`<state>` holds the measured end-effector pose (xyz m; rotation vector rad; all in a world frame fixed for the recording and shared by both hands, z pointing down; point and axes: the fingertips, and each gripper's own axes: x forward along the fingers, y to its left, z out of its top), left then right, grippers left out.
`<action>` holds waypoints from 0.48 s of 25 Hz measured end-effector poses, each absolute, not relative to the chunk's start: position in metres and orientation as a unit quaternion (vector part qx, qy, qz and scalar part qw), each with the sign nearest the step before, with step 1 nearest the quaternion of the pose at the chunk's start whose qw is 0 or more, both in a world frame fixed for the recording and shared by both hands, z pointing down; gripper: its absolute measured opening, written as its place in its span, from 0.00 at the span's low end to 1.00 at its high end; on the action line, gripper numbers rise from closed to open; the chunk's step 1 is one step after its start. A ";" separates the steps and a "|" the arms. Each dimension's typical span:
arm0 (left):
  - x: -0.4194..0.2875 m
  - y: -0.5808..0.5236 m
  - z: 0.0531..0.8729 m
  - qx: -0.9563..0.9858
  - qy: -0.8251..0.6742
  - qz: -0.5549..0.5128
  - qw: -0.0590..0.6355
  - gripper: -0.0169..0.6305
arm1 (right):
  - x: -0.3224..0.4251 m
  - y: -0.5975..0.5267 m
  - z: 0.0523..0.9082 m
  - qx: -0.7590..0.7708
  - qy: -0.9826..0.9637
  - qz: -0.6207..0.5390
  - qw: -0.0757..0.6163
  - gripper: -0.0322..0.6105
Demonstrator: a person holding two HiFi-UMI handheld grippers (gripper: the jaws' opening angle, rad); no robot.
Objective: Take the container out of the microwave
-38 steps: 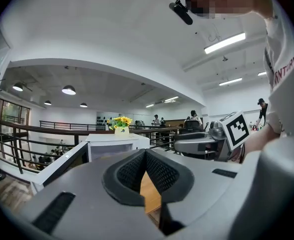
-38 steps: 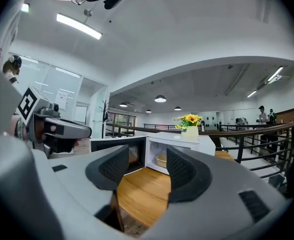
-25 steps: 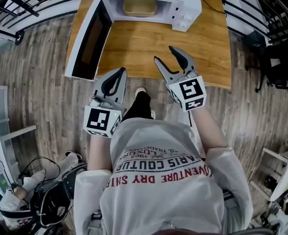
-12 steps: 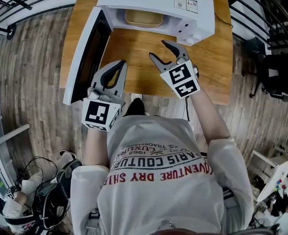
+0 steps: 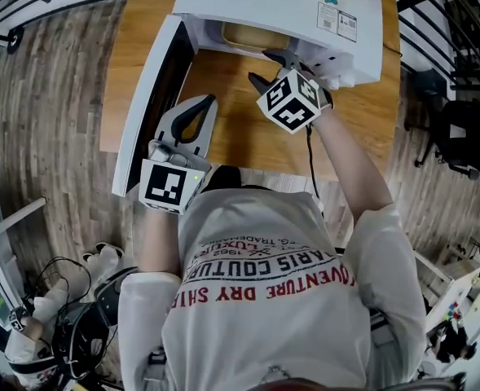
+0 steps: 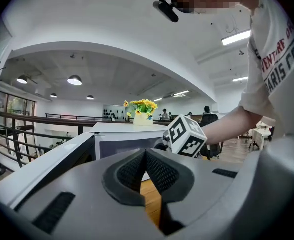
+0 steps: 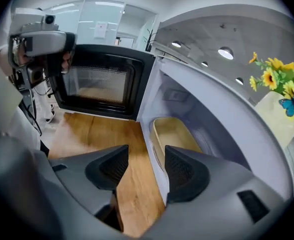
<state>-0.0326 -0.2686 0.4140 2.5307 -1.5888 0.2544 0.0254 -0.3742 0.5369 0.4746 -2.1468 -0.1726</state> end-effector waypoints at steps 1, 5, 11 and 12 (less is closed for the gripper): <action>-0.032 -0.271 0.415 0.842 -0.529 0.080 0.069 0.05 | 0.023 -0.380 0.541 0.189 -0.865 -0.074 0.460 0.43; -0.038 -0.278 0.421 0.842 -0.529 0.074 0.072 0.05 | 0.012 -0.398 0.554 0.175 -0.851 -0.089 0.486 0.42; -0.041 -0.289 0.417 0.846 -0.525 0.062 0.070 0.05 | 0.003 -0.414 0.587 0.129 -0.825 -0.104 0.541 0.41; -0.042 -0.290 0.416 0.846 -0.525 0.060 0.069 0.05 | 0.002 -0.416 0.591 0.123 -0.822 -0.107 0.546 0.40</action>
